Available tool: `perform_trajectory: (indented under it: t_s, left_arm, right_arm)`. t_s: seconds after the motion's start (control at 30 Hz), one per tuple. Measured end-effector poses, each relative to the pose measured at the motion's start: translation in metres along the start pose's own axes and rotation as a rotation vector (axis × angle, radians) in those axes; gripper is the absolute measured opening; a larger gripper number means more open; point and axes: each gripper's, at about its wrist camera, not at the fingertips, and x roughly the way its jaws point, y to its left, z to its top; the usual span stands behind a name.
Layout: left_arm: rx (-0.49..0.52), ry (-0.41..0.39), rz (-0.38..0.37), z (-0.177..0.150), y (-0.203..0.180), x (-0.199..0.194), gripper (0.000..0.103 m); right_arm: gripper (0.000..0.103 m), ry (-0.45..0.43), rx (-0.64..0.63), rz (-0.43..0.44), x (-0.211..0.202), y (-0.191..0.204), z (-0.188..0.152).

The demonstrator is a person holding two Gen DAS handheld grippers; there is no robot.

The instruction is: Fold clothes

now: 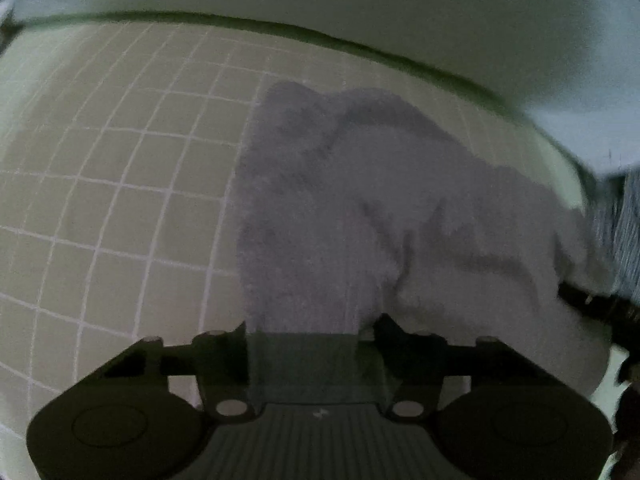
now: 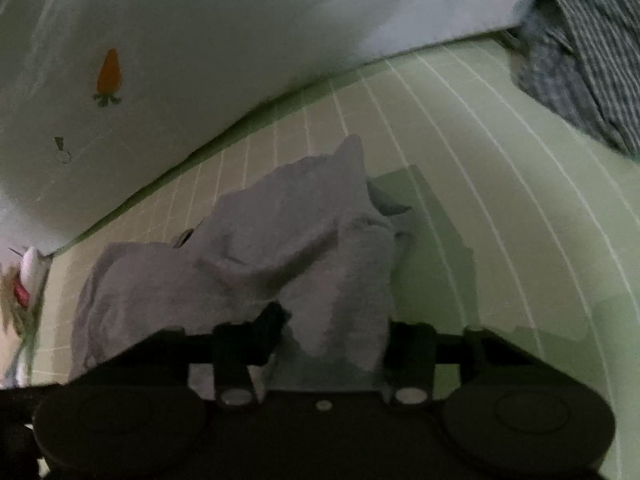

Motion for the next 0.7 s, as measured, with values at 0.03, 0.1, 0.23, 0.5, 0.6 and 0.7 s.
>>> perform_trajectory:
  t_s: [0.03,0.1,0.23,0.5,0.6,0.7]
  left_arm:
    - [0.018,0.005,0.011,-0.006,-0.003,-0.002,0.057]
    - [0.037,0.025,0.023,-0.02,-0.007,-0.007,0.056]
    - [0.082,0.061,0.046,-0.054,-0.011,-0.022,0.055]
    - [0.174,0.065,0.142,-0.074,-0.025,-0.036,0.068]
    - [0.234,0.059,0.199,-0.071,-0.037,-0.035,0.076]
    - [0.245,0.06,0.22,-0.07,-0.039,-0.034,0.084]
  right_arm:
    - [0.044,0.004,0.012,0.006,-0.004,-0.003,-0.004]
    - [0.043,0.006,0.022,0.01,-0.012,-0.008,-0.015]
    - [0.043,0.025,0.009,-0.008,-0.039,-0.018,-0.05]
    - [0.061,-0.014,-0.019,-0.06,-0.078,-0.018,-0.08]
    - [0.072,-0.115,-0.111,-0.146,-0.088,-0.002,-0.07]
    - [0.084,-0.232,-0.192,-0.21,-0.092,0.012,-0.058]
